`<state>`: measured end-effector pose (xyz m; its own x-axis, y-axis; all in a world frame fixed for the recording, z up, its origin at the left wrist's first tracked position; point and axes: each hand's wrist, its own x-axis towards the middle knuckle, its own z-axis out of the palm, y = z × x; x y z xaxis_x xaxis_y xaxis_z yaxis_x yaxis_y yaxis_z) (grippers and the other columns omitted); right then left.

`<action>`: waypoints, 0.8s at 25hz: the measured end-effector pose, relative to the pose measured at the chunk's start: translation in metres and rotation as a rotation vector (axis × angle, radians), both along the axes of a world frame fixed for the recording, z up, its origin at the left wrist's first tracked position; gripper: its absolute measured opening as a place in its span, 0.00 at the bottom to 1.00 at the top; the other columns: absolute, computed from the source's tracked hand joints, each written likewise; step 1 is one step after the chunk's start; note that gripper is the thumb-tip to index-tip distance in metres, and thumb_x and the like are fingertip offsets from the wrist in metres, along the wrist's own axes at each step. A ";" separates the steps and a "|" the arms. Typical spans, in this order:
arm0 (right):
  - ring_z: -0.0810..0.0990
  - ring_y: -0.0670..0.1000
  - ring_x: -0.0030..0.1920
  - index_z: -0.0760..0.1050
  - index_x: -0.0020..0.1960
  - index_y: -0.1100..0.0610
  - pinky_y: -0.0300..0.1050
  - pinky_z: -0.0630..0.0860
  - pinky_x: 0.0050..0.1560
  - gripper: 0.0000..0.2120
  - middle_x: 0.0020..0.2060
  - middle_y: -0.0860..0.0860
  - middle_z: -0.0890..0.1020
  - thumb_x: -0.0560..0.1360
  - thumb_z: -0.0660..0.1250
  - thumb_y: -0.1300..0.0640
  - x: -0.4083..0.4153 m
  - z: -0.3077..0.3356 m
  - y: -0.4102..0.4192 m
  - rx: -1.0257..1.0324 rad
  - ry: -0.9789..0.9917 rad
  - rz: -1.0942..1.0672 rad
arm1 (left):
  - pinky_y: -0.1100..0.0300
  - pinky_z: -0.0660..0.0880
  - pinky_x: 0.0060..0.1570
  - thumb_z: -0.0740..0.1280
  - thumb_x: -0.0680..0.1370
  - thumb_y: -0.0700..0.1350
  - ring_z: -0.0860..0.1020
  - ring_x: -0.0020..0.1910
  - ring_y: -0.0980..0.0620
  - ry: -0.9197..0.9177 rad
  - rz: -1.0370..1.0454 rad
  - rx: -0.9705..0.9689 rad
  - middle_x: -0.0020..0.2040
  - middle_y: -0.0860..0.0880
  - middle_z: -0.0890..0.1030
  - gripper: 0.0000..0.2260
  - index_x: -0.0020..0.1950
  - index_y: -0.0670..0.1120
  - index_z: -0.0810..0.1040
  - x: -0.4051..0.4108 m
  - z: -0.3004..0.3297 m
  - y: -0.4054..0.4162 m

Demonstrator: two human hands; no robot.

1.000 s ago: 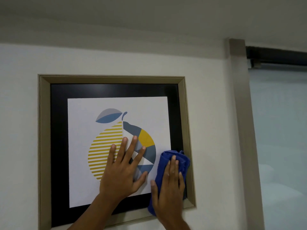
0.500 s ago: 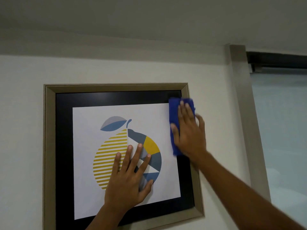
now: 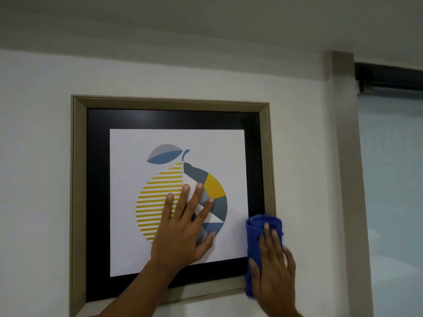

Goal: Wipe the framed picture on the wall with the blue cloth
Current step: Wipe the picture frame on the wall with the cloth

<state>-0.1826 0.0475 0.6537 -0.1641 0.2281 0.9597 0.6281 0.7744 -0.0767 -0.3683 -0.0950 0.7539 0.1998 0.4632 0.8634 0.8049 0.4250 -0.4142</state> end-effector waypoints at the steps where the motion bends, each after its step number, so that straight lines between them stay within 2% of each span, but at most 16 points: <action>1: 0.47 0.47 0.79 0.48 0.80 0.55 0.43 0.45 0.74 0.31 0.80 0.45 0.44 0.82 0.40 0.41 0.001 -0.014 0.000 0.016 0.015 0.027 | 0.35 0.54 0.77 0.56 0.79 0.66 0.53 0.81 0.37 -0.006 0.000 -0.011 0.83 0.41 0.57 0.34 0.81 0.49 0.61 0.001 0.000 -0.001; 3: 0.41 0.45 0.78 0.40 0.80 0.53 0.41 0.42 0.74 0.30 0.79 0.45 0.41 0.82 0.39 0.41 0.000 -0.005 -0.001 0.062 0.059 0.044 | 0.35 0.54 0.76 0.56 0.79 0.66 0.53 0.81 0.37 -0.018 0.001 -0.014 0.83 0.41 0.57 0.34 0.81 0.50 0.62 0.002 0.002 -0.003; 6: 0.39 0.46 0.78 0.38 0.79 0.56 0.41 0.42 0.74 0.31 0.79 0.46 0.39 0.82 0.38 0.41 -0.008 0.032 -0.003 0.100 0.044 0.057 | 0.35 0.55 0.75 0.55 0.79 0.67 0.54 0.81 0.37 -0.017 0.005 -0.008 0.83 0.42 0.57 0.34 0.81 0.50 0.62 0.000 0.001 -0.002; 8: 0.44 0.46 0.78 0.45 0.80 0.57 0.43 0.44 0.74 0.31 0.80 0.46 0.44 0.82 0.39 0.41 -0.008 0.058 0.000 0.096 0.050 0.067 | 0.35 0.56 0.74 0.54 0.79 0.68 0.54 0.81 0.37 -0.026 0.005 -0.024 0.82 0.42 0.59 0.34 0.80 0.51 0.63 0.000 0.002 -0.001; 10: 0.55 0.52 0.78 0.56 0.78 0.60 0.46 0.49 0.73 0.32 0.79 0.50 0.54 0.82 0.42 0.41 -0.007 0.108 0.004 0.102 0.050 0.083 | 0.36 0.56 0.73 0.55 0.78 0.68 0.56 0.80 0.37 -0.021 0.010 -0.026 0.81 0.43 0.60 0.35 0.80 0.52 0.63 -0.002 0.001 0.001; 11: 0.57 0.54 0.77 0.58 0.77 0.60 0.48 0.51 0.73 0.32 0.78 0.52 0.57 0.81 0.44 0.41 -0.007 0.138 0.004 0.101 0.059 0.081 | 0.37 0.56 0.74 0.57 0.77 0.68 0.57 0.80 0.37 -0.017 0.009 -0.020 0.81 0.43 0.61 0.35 0.80 0.51 0.64 -0.002 -0.001 0.002; 13: 0.56 0.53 0.78 0.57 0.78 0.59 0.51 0.53 0.73 0.31 0.78 0.53 0.57 0.80 0.46 0.43 -0.011 0.205 0.002 0.089 0.095 0.066 | 0.37 0.54 0.75 0.59 0.76 0.68 0.58 0.79 0.37 -0.007 0.031 -0.019 0.81 0.43 0.61 0.36 0.80 0.51 0.64 -0.003 -0.002 0.004; 15: 0.55 0.52 0.78 0.57 0.78 0.60 0.53 0.53 0.73 0.30 0.78 0.53 0.58 0.80 0.46 0.45 -0.021 0.253 -0.006 0.079 0.144 0.085 | 0.38 0.52 0.75 0.57 0.76 0.70 0.58 0.79 0.37 -0.003 0.054 -0.027 0.81 0.43 0.61 0.36 0.80 0.52 0.63 -0.002 0.000 0.002; 20: 0.58 0.55 0.77 0.60 0.77 0.61 0.55 0.57 0.73 0.28 0.77 0.56 0.60 0.81 0.51 0.48 -0.042 0.262 -0.019 0.098 0.164 0.165 | 0.39 0.51 0.75 0.55 0.77 0.70 0.57 0.79 0.37 -0.015 0.043 -0.011 0.81 0.43 0.62 0.36 0.81 0.52 0.61 -0.001 -0.001 0.003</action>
